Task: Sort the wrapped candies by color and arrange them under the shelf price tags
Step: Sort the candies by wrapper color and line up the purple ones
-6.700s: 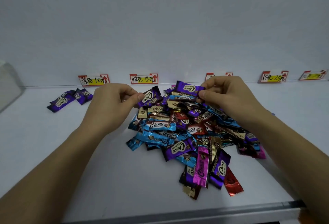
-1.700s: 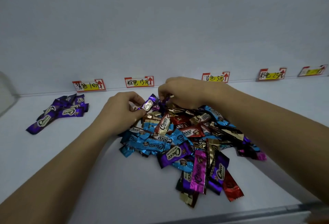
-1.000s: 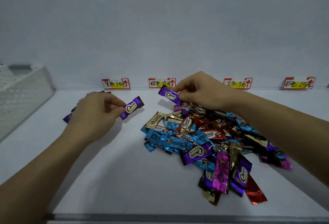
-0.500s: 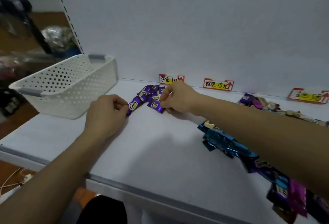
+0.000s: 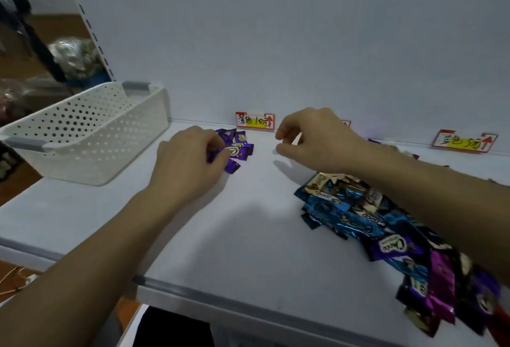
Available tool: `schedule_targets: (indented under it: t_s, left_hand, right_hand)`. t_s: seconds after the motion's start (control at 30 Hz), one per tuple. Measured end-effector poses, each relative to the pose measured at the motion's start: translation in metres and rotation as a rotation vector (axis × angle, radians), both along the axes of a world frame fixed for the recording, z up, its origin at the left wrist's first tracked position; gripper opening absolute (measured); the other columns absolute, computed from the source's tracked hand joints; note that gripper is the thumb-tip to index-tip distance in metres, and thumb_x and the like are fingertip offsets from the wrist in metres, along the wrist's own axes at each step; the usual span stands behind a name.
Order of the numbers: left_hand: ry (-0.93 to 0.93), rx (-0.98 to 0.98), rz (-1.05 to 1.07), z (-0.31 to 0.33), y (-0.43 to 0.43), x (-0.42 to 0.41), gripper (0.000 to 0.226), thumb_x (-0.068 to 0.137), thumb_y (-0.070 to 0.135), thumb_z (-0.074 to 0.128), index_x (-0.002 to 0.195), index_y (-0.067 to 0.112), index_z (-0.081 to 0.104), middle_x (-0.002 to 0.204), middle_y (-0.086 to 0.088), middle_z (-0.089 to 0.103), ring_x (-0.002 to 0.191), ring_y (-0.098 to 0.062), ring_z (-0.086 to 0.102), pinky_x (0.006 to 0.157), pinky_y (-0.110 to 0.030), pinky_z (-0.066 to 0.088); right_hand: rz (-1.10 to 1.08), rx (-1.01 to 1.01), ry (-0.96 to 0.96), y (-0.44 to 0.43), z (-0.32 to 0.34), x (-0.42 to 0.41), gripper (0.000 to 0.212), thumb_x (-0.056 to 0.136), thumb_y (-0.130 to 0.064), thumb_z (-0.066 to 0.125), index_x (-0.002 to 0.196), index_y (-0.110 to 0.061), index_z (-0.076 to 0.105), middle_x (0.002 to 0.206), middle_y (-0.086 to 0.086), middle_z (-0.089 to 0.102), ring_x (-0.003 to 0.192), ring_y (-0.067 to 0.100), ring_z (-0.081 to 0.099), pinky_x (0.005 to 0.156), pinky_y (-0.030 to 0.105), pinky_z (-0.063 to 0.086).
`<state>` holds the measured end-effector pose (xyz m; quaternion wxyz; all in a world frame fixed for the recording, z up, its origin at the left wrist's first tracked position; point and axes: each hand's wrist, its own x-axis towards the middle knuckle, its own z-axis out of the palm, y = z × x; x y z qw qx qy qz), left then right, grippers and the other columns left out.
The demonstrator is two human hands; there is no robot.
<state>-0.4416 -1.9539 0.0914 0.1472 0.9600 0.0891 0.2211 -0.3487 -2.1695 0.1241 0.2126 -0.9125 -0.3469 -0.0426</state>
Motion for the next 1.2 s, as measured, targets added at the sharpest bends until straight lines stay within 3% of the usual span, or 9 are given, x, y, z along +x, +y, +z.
schedule_targets:
  t_s: [0.13,0.27,0.37,0.47,0.57,0.67,0.87,1.03,1.2]
  left_hand:
    - [0.001,-0.027,-0.248,0.014,-0.056,0.016,0.024,0.095,0.040,0.060,0.115,0.029,0.067,0.109,0.012,0.062,0.095,-0.011,0.056,0.089,-0.036,0.048]
    - [0.075,-0.021,-0.475,0.015,-0.113,0.023,0.031,0.097,0.041,0.058,0.126,0.031,0.060,0.122,0.013,0.059,0.109,-0.005,0.053,0.086,-0.024,0.039]
    - [0.097,-0.031,-0.611,0.020,-0.142,0.019,0.026,0.096,0.038,0.059,0.121,0.032,0.062,0.111,0.018,0.059,0.101,0.000,0.055,0.075,-0.013,0.038]
    - [0.136,-0.067,-0.816,0.023,-0.158,0.006,0.011,0.092,0.039,0.064,0.100,0.033,0.067,0.085,0.019,0.064,0.084,-0.001,0.060,0.065,-0.011,0.041]
    - [0.173,0.033,-0.963,0.013,-0.167,-0.009,0.027,0.083,0.057,0.064,0.093,0.031,0.066,0.075,0.016,0.059,0.074,-0.008,0.058,0.061,-0.015,0.042]
    - [0.182,0.135,-0.966,0.002,-0.171,-0.015,0.036,0.077,0.067,0.061,0.093,0.034,0.064,0.080,0.018,0.057,0.079,-0.004,0.053,0.063,-0.013,0.039]
    - [0.151,0.113,-0.941,-0.004,-0.173,-0.020,0.014,0.082,0.042,0.069,0.093,0.034,0.067,0.082,0.021,0.058,0.082,0.000,0.054,0.066,-0.008,0.038]
    - [0.163,0.111,-0.890,-0.004,-0.175,-0.025,0.009,0.090,0.038,0.064,0.097,0.036,0.069,0.085,0.024,0.057,0.087,0.006,0.052,0.066,-0.009,0.037]
    - [0.077,0.017,-0.768,0.002,-0.171,-0.030,0.017,0.094,0.037,0.060,0.103,0.029,0.073,0.095,0.016,0.068,0.086,-0.002,0.058,0.070,-0.018,0.047]
  right_hand:
    - [-0.006,-0.055,-0.088,-0.079,0.011,-0.014,0.023,0.092,-0.032,0.067,0.115,-0.029,0.068,0.102,-0.015,0.066,0.080,-0.003,0.058,0.070,0.011,0.039]
    - [-0.070,-0.005,-0.089,-0.150,0.012,-0.038,0.015,0.090,-0.030,0.069,0.105,-0.032,0.070,0.090,-0.024,0.063,0.082,-0.002,0.060,0.068,0.005,0.036]
    - [-0.072,0.039,-0.068,-0.187,0.005,-0.057,0.018,0.088,-0.035,0.065,0.104,-0.032,0.072,0.092,-0.024,0.066,0.084,0.003,0.061,0.067,0.010,0.038]
    - [0.012,0.017,-0.036,-0.203,-0.005,-0.074,0.015,0.093,-0.034,0.067,0.107,-0.032,0.072,0.097,-0.021,0.067,0.090,0.001,0.061,0.074,0.013,0.042]
    - [0.091,-0.105,-0.037,-0.213,-0.012,-0.088,0.016,0.094,-0.030,0.066,0.109,-0.034,0.071,0.098,-0.024,0.062,0.095,0.001,0.056,0.080,0.016,0.040]
    - [0.129,-0.204,0.038,-0.227,-0.011,-0.101,0.021,0.094,-0.023,0.066,0.109,-0.036,0.070,0.102,-0.021,0.059,0.099,0.000,0.052,0.084,0.020,0.040]
    - [0.132,-0.220,0.157,-0.243,-0.016,-0.125,0.037,0.086,-0.025,0.074,0.120,-0.040,0.067,0.109,-0.015,0.052,0.106,0.006,0.052,0.087,0.027,0.044]
    - [0.053,-0.155,0.084,-0.247,-0.021,-0.125,0.021,0.087,-0.033,0.076,0.107,-0.032,0.068,0.102,-0.015,0.057,0.096,0.006,0.055,0.080,0.025,0.045]
    - [-0.035,0.037,0.224,-0.246,-0.015,-0.126,0.010,0.088,-0.028,0.075,0.093,-0.028,0.066,0.084,-0.010,0.065,0.081,0.013,0.062,0.069,0.025,0.049]
